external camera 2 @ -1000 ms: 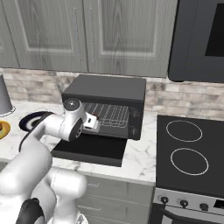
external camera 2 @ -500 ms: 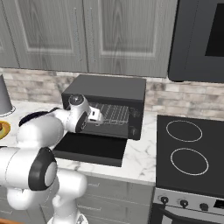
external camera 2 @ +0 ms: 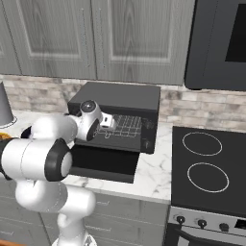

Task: Open the toaster oven door. Place the hotdog bun on the bottom rack in the toaster oven and place the chicken drumstick on the top rack.

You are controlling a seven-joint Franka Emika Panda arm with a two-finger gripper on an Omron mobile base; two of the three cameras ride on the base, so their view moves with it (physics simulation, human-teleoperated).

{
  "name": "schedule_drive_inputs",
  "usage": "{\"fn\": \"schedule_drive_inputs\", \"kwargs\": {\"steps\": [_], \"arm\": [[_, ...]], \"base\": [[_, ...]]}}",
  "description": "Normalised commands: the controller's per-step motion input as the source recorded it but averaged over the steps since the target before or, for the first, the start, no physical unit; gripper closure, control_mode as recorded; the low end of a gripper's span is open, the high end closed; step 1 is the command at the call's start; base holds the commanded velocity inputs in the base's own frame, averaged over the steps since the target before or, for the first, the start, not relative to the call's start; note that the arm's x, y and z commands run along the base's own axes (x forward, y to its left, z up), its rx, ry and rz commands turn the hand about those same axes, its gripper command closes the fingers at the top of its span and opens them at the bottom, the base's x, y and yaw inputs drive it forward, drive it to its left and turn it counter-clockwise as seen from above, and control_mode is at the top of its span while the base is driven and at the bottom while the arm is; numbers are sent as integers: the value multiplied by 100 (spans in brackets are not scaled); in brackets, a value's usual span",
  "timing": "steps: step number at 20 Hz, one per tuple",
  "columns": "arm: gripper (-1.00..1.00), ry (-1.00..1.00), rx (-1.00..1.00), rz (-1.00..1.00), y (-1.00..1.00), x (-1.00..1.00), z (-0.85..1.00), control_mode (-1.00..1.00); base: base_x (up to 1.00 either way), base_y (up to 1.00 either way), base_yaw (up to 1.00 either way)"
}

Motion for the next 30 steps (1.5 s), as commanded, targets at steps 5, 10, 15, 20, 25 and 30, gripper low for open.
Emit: {"fn": "schedule_drive_inputs", "kwargs": {"steps": [5, 10, 15, 20, 25, 30], "arm": [[-100, -8, 0, 0, 0, 43, -4, -100], [-100, -3, 0, 0, 0, 9, -5, -100], [-100, 0, 0, 1, -5, -48, 7, -100], [-100, 4, -3, 0, -1, -4, -7, -100], [-100, 7, -6, 0, -4, 1, -14, -100], [-100, 0, 0, 0, -20, 0, -22, -100]], "base": [[0, 0, 0], [0, 0, 0], [0, 0, 0], [0, 0, 0], [0, 0, 0], [0, 0, 0]]}}
